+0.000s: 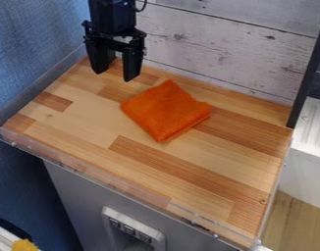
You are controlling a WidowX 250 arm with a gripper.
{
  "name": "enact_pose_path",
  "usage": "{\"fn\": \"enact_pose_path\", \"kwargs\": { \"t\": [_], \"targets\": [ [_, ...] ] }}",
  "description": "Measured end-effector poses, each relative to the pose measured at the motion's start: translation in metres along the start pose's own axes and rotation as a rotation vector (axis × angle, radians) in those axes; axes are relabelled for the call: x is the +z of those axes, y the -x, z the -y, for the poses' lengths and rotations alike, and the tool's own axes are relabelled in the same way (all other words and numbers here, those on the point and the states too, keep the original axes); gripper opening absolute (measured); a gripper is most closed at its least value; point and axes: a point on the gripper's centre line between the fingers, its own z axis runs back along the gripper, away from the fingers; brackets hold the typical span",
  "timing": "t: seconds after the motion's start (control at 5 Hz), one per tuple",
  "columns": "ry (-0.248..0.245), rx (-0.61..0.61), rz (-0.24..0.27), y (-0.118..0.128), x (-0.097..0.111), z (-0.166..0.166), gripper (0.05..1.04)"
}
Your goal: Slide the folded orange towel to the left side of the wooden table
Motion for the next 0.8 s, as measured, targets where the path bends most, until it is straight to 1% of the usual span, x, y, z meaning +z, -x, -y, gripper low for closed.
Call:
{"fn": "enact_pose_path", "kwargs": {
  "t": [0.2, 0.4, 0.6, 0.8],
  "targets": [
    [0.000, -0.063, -0.001, 0.001, -0.005, 0.001, 0.999],
    [-0.017, -0.175, 0.033, -0.006, -0.004, 0.003, 0.999],
    [-0.025, -0.311, 0.043, -0.008, -0.013, 0.017, 0.999],
    [-0.057, -0.434, 0.080, -0.012, -0.012, 0.026, 0.995]
  ]
}}
